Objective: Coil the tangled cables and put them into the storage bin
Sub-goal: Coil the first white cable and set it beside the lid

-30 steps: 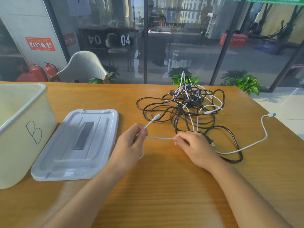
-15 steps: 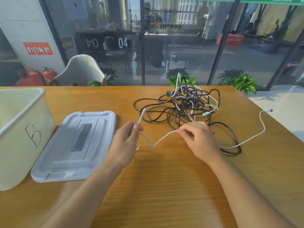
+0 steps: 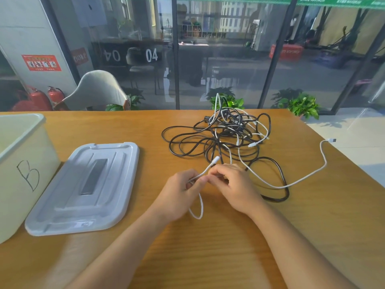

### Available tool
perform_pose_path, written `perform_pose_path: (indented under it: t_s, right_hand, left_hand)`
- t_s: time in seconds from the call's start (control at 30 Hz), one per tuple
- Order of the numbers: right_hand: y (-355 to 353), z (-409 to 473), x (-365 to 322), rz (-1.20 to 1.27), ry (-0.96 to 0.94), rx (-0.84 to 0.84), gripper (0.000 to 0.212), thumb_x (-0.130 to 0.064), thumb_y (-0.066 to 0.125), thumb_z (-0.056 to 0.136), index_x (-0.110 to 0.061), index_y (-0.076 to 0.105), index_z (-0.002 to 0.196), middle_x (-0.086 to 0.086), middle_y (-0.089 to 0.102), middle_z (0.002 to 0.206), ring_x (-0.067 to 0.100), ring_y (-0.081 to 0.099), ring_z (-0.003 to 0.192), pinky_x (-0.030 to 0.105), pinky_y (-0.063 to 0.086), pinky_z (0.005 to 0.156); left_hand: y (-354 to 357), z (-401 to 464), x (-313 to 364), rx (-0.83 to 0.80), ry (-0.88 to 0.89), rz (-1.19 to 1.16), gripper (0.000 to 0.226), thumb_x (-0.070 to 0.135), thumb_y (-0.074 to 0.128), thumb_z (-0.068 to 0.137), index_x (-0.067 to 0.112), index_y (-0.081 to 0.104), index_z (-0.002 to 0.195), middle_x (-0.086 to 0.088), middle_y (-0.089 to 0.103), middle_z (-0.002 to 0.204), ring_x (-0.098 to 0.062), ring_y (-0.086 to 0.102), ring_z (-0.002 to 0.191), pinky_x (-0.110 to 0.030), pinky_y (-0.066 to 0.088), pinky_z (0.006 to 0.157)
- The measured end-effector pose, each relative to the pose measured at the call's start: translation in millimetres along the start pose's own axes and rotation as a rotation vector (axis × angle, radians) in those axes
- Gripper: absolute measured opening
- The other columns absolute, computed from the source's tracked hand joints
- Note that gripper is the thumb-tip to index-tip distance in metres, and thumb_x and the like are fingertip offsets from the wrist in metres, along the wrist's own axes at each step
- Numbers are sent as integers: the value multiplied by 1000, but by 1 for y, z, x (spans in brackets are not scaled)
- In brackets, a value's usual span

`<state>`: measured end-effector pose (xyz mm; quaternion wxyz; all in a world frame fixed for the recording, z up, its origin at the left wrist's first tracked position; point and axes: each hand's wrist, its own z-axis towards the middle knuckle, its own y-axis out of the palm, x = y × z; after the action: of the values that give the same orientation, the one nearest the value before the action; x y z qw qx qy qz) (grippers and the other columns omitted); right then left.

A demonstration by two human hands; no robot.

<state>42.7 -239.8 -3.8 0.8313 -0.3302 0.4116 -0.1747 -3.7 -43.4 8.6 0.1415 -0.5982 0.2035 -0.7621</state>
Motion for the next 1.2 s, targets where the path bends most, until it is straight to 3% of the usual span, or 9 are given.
perform_pose_path:
  t_s: [0.13, 0.27, 0.37, 0.57, 0.7, 0.9, 1.03, 1.2]
  right_hand:
    - [-6, 1, 16, -152, 29, -36, 49, -63, 33, 102, -31, 66, 89, -14, 66, 84, 5, 50, 92, 26, 33, 99]
    - [-14, 2, 29, -252, 63, 1, 37, -56, 32, 106, -37, 60, 91, -18, 68, 95, 4, 52, 101, 33, 20, 119]
    - [-20, 4, 34, -321, 76, 30, 33, -51, 35, 106, -35, 62, 96, -22, 65, 96, 5, 58, 103, 38, 16, 124]
    - [-22, 7, 37, -400, 142, 84, 26, -39, 44, 110, -30, 66, 100, -18, 69, 98, 9, 61, 105, 42, 18, 123]
    - [-18, 9, 31, -336, 88, 186, 25, -35, 48, 109, -29, 70, 97, -17, 71, 90, 9, 64, 92, 42, 30, 116]
    - [-3, 8, 19, -171, -20, 189, 21, -40, 56, 105, -31, 75, 105, -19, 75, 98, 3, 63, 92, 27, 30, 100]
    - [-5, 5, 23, -133, -25, 176, 13, -36, 61, 105, -33, 71, 97, -31, 62, 79, -3, 56, 80, 32, 36, 99]
    - [-7, 5, 26, -127, -27, 134, 16, -36, 61, 104, -30, 71, 93, -31, 58, 75, -5, 52, 78, 32, 36, 99]
  left_hand:
    - [-15, -2, -3, -8, 0, 12, 32, 32, 60, 105, 19, 59, 76, 14, 37, 55, -10, 30, 55, -28, 27, 53]
    - [-36, -3, -9, 1, 3, 20, 31, 31, 60, 105, 22, 59, 75, 13, 38, 57, -10, 32, 57, -23, 29, 54]
    - [-47, -5, -11, 44, 15, 30, 35, 28, 61, 105, 28, 56, 70, 14, 37, 57, -10, 32, 58, -23, 28, 53]
    - [-72, -6, -19, 217, 30, -10, 37, 39, 58, 96, 10, 53, 73, 8, 36, 62, -10, 31, 58, -24, 26, 50]
    - [-59, 0, -16, 276, 48, -26, 41, 38, 57, 100, 7, 51, 74, 11, 36, 62, -9, 31, 58, -23, 26, 51]
    - [-5, 22, 1, 154, 14, -52, 32, 31, 58, 106, 17, 59, 77, 15, 37, 57, -10, 31, 55, -27, 28, 52]
    - [21, 35, 14, 126, 48, -106, 20, 30, 59, 106, 17, 66, 92, 16, 41, 53, -6, 33, 51, -17, 29, 51]
    - [26, 43, 16, 119, 64, -111, 24, 23, 57, 107, 17, 62, 84, 14, 42, 56, -9, 32, 54, -24, 29, 52]
